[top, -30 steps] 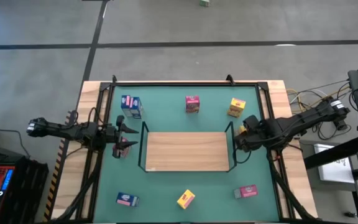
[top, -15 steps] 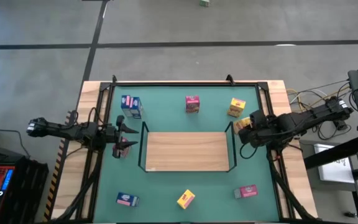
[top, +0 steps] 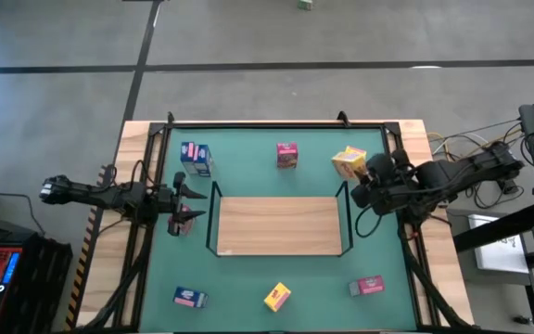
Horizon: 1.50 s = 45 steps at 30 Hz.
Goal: Stack cereal on shelf
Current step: Put the middle yellow cereal box on the shelf
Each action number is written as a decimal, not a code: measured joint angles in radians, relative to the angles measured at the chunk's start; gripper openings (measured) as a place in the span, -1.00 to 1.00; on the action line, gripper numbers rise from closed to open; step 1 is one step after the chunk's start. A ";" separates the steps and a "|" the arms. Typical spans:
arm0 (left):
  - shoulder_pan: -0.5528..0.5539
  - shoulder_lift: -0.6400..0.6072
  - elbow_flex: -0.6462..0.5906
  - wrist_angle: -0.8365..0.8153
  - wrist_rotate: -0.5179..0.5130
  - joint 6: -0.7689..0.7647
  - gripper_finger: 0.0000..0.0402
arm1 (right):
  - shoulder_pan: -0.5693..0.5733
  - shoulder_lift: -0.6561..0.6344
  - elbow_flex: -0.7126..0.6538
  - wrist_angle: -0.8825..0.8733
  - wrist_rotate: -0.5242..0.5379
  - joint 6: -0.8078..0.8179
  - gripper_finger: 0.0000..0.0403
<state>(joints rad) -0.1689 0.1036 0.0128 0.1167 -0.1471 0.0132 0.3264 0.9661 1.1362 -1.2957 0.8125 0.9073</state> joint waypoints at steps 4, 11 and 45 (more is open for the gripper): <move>0.000 0.000 0.000 0.000 0.000 0.000 -0.04 | 0.000 0.055 0.070 0.019 -0.001 -0.100 -0.28; 0.000 0.000 0.000 0.000 0.000 0.000 -0.04 | 0.000 0.109 0.130 0.153 -0.070 -0.276 -0.28; 0.000 0.000 0.000 0.000 0.000 0.000 -0.04 | 0.003 0.410 0.145 0.250 -0.685 -0.419 -0.28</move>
<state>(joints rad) -0.1691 0.1035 0.0128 0.1169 -0.1471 0.0132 0.3290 1.3762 1.2812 -1.0453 0.1272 0.4884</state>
